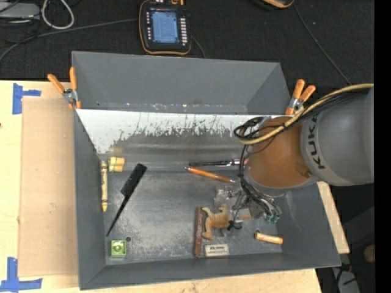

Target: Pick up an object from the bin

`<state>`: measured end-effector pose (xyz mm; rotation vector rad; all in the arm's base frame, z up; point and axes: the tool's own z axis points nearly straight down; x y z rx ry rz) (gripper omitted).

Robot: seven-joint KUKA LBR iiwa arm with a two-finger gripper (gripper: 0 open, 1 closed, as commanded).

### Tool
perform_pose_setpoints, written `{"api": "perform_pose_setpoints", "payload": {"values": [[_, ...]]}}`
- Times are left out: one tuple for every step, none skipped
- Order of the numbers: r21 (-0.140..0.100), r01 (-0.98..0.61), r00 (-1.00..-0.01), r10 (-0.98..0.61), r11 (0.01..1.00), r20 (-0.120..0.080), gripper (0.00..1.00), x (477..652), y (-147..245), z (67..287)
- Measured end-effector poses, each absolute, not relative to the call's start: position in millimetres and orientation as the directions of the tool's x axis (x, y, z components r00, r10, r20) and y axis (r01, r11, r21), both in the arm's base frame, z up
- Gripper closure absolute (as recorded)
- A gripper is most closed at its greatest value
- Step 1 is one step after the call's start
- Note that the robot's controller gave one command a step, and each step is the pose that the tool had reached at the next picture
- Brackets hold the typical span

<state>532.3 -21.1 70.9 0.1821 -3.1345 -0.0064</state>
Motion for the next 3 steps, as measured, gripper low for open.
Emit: {"api": "perform_pose_setpoints", "payload": {"values": [[0.004,-0.116,-0.993,-0.116,0.993,0.002,1.00,532.3,-21.0,70.9],[0.007,-0.117,-0.993,-0.117,0.993,0.017,1.00,527.9,-20.7,88.6],[0.005,-0.118,-0.993,-0.118,0.993,0.005,1.00,531.1,-20.7,115.7]]}}
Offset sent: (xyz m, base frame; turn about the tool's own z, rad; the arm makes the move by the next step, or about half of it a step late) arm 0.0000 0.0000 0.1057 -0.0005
